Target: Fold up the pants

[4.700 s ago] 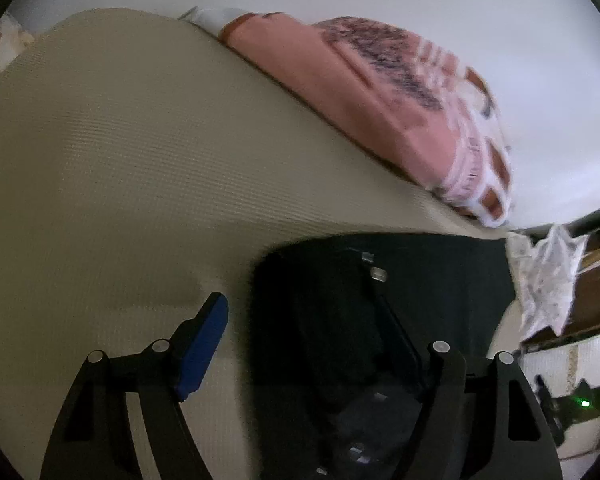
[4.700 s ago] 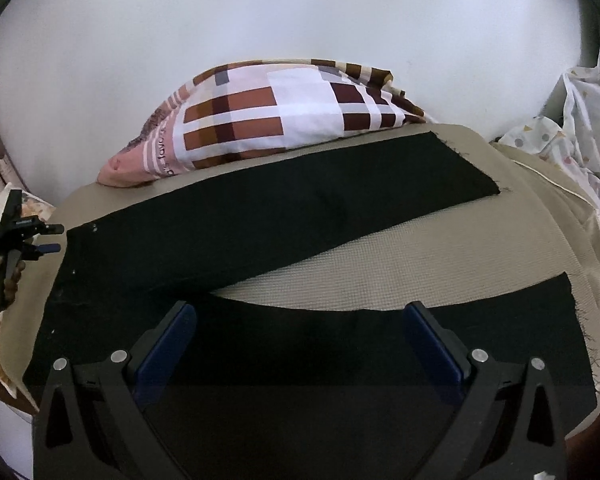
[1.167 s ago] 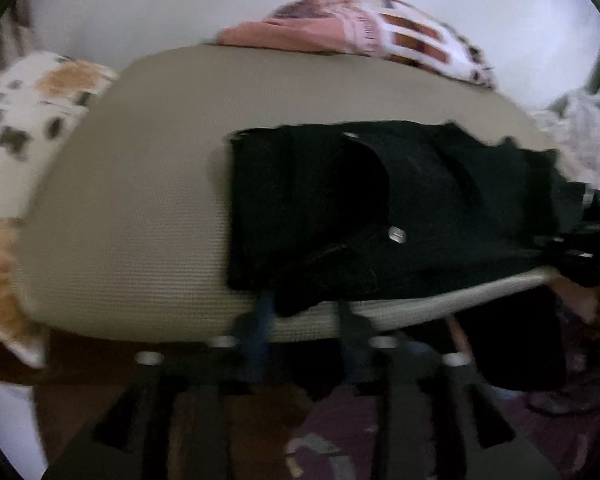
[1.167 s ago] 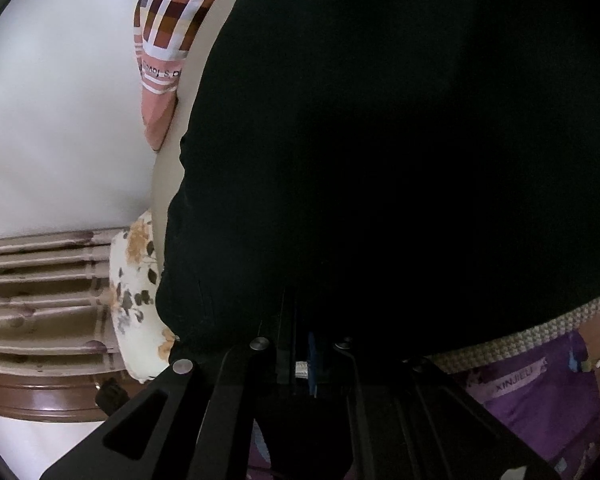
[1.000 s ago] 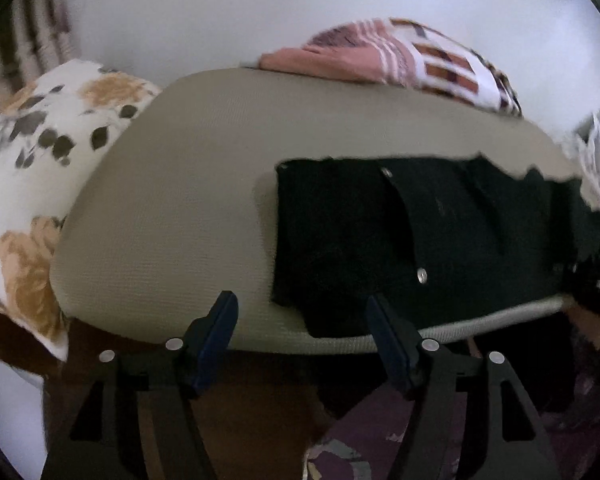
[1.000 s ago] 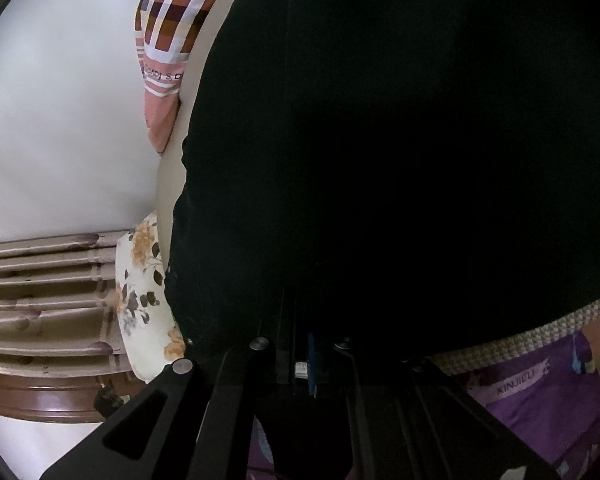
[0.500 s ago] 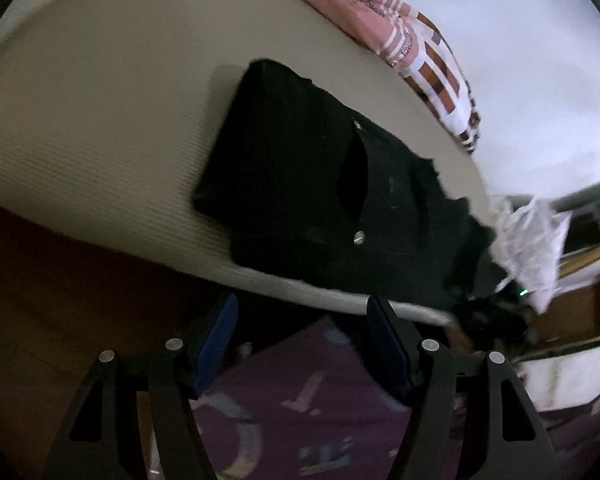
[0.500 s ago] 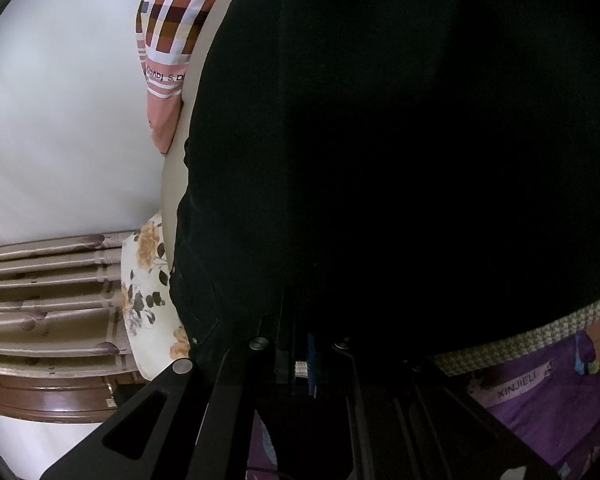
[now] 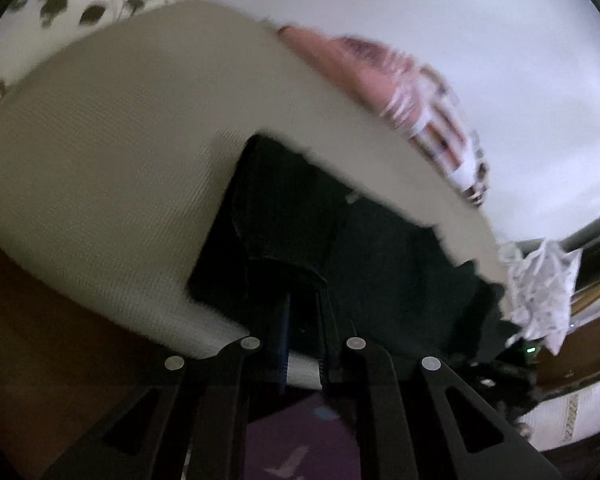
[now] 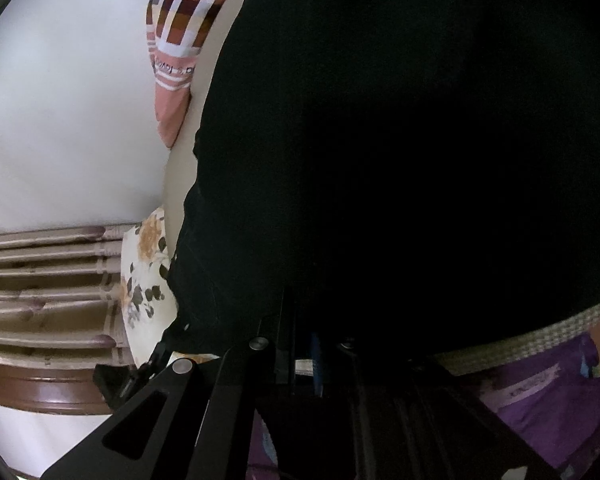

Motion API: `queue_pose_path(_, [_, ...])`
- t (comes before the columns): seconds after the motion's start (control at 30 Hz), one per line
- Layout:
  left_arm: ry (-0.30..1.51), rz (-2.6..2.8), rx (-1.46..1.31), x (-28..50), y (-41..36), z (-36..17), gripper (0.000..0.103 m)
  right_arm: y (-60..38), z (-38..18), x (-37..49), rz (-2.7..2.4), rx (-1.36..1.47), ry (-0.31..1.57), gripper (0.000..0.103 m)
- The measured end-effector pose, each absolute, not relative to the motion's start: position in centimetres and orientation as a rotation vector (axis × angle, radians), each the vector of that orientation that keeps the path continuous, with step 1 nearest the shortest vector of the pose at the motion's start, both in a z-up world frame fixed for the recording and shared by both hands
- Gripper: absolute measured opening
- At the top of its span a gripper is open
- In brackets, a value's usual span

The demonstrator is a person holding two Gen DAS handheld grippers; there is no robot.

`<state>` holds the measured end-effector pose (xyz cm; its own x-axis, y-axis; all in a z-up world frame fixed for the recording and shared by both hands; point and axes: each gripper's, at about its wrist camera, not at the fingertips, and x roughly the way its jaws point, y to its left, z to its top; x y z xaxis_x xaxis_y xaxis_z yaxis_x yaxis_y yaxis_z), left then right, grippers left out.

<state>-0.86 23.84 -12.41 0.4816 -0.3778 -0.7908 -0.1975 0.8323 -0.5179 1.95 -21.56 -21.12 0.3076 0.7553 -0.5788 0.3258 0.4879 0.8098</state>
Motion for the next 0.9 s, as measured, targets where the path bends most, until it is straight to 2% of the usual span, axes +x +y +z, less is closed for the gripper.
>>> queue_pose_path(0.07, [1.149, -0.108, -0.601, -0.9, 23.8, -14.3, 0.012, -21.6, -21.4, 2.0, 0.376, 1.095, 1.285, 0.008])
queue_pose_path(0.17, [1.139, -0.125, -0.565, -1.0, 23.7, -14.4, 0.013, -22.2, -22.1, 1.8, 0.399, 1.170, 1.271, 0.009])
queue_pose_path(0.33, [1.129, -0.117, -0.517, -0.8, 23.1, -14.6, 0.014, -25.3, -23.7, 1.7, 0.443, 1.413, 1.145, 0.009])
queue_pose_path(0.53, [1.132, -0.103, -0.492, -0.9, 22.7, -14.7, 0.015, -30.3, -22.8, 3.7, 0.479, 1.372, 0.945, 0.009])
queue_pose_path(0.73, [1.150, -0.091, -0.479, -0.9, 22.4, -14.7, 0.016, -37.7, -21.8, 5.7, 0.331, 1.356, 0.763, 0.014])
queue_pose_path(0.9, [1.164, -0.083, -0.475, -1.0, 22.4, -14.9, 0.017, -42.8, -22.2, 5.8, 0.187, 1.399, 0.715, 0.015])
